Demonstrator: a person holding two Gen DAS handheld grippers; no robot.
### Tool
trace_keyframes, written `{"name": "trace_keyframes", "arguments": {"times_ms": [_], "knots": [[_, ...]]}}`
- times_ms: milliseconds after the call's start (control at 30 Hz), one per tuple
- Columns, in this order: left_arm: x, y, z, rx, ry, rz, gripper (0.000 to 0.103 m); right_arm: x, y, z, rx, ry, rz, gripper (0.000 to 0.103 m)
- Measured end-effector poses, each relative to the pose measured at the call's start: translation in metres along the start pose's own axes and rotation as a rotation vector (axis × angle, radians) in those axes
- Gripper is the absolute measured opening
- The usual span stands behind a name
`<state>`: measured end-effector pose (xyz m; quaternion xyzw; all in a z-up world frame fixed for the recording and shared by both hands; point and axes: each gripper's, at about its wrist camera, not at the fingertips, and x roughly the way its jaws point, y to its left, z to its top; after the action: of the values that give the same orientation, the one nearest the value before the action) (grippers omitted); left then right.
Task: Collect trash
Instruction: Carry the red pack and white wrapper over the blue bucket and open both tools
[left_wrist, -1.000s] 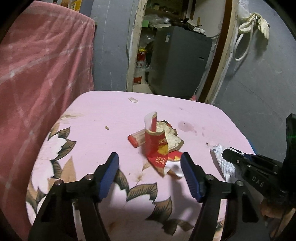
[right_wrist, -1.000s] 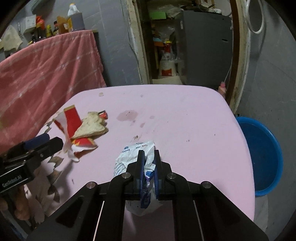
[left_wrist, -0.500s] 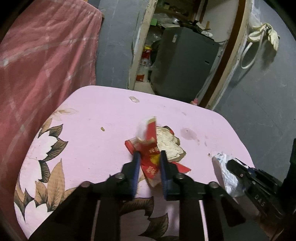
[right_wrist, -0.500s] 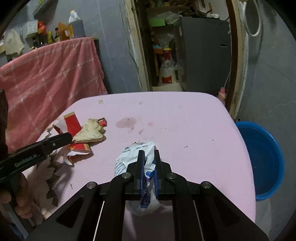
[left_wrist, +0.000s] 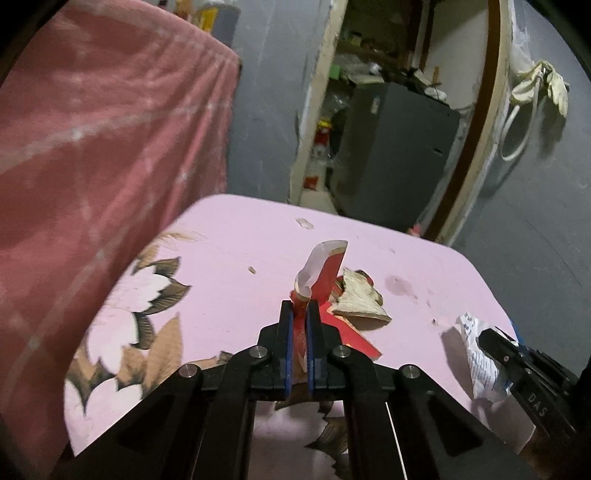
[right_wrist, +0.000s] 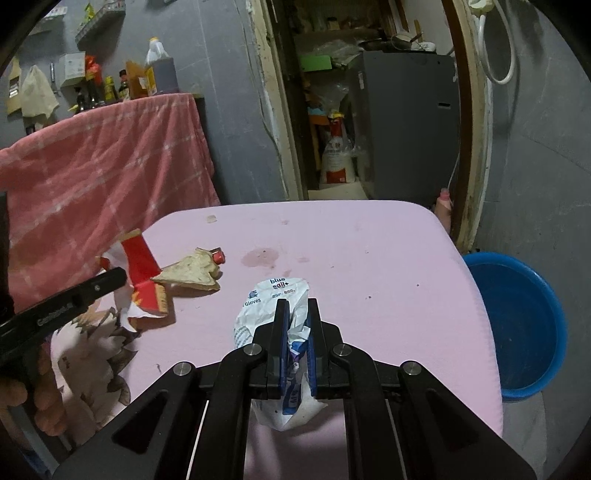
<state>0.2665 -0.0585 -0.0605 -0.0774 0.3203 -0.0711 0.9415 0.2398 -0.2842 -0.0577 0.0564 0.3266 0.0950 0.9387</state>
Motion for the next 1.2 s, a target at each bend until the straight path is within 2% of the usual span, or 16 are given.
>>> {"name": "trace_keyframes", "arguments": {"times_ms": [200,300,567,800,967,1200], "knots": [[-0.024,-0.002,-0.004,-0.033,-0.078,0.025,0.004,-0.011,-0.001,0.002,0.011,-0.047,0.013,0.006],[-0.033,-0.009,-0.006,-0.016,-0.109,0.025,0.004,-0.019,-0.002,0.005,0.017,-0.083,0.022,0.006],[-0.032,-0.044,0.003,0.037,-0.123,-0.061,0.004,-0.046,-0.012,0.019,0.052,-0.233,0.034,0.006],[-0.017,-0.113,0.019,0.052,-0.177,-0.186,0.004,-0.079,-0.056,0.037,0.071,-0.367,-0.063,0.006],[0.005,-0.168,0.027,0.051,-0.195,-0.268,0.004,-0.099,-0.100,0.047,0.053,-0.462,-0.170,0.006],[0.024,-0.234,0.024,0.088,-0.249,-0.329,0.004,-0.110,-0.156,0.047,0.053,-0.537,-0.296,0.006]]}}
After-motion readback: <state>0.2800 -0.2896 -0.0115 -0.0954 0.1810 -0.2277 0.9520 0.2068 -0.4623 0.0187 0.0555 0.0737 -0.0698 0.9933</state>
